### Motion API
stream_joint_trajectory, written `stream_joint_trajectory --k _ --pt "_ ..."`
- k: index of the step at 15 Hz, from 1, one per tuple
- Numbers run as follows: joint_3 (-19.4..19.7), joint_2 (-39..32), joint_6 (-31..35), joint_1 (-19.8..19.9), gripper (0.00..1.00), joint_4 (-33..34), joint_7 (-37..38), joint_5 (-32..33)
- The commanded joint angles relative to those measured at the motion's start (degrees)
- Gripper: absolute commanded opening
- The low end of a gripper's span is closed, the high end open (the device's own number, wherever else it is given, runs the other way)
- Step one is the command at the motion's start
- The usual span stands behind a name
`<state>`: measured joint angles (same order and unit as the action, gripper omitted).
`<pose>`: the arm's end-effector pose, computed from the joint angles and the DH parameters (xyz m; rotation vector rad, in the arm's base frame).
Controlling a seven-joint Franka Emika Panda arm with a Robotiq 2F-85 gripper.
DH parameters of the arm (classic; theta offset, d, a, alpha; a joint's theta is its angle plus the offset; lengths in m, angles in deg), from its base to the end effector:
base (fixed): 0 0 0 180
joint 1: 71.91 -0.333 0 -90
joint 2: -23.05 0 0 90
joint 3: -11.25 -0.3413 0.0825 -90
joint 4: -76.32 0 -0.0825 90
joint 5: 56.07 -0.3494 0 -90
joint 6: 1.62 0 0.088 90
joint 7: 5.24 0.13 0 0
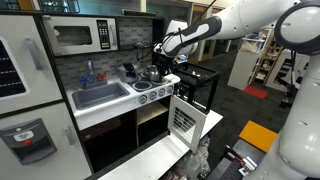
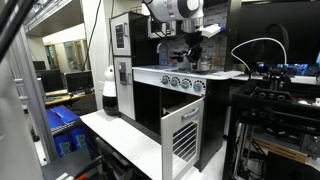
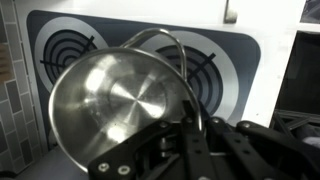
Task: Move the pot from the stove and put it in the stove cabinet
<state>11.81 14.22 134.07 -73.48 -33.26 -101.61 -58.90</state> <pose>0.6030 0.0123 0.4660 1.9633 2.1681 0.3407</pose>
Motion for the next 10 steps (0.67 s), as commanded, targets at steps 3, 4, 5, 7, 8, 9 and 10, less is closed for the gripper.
stream_joint_trajectory --k 3,4,5,7,8,9,10 --pt "-1.74 3.58 3.2 1.48 0.01 -3.03 -2.59 -0.71" --pt "-1.8 4.48 3.06 1.44 0.01 -3.56 -2.81 -0.97" --pt "-1.9 5.42 1.85 1.44 0.01 -3.89 -3.36 -1.62" --pt "-1.93 7.48 0.01 1.32 0.01 -4.8 -5.42 -3.19" --pt "-1.88 8.88 -1.3 1.25 0.01 -5.39 -7.01 -4.7" --pt "-1.74 10.26 -2.82 1.11 0.01 -5.9 -8.49 -6.17" --pt "-1.48 11.48 -4.57 0.89 0.01 -6.23 -9.51 -7.5"
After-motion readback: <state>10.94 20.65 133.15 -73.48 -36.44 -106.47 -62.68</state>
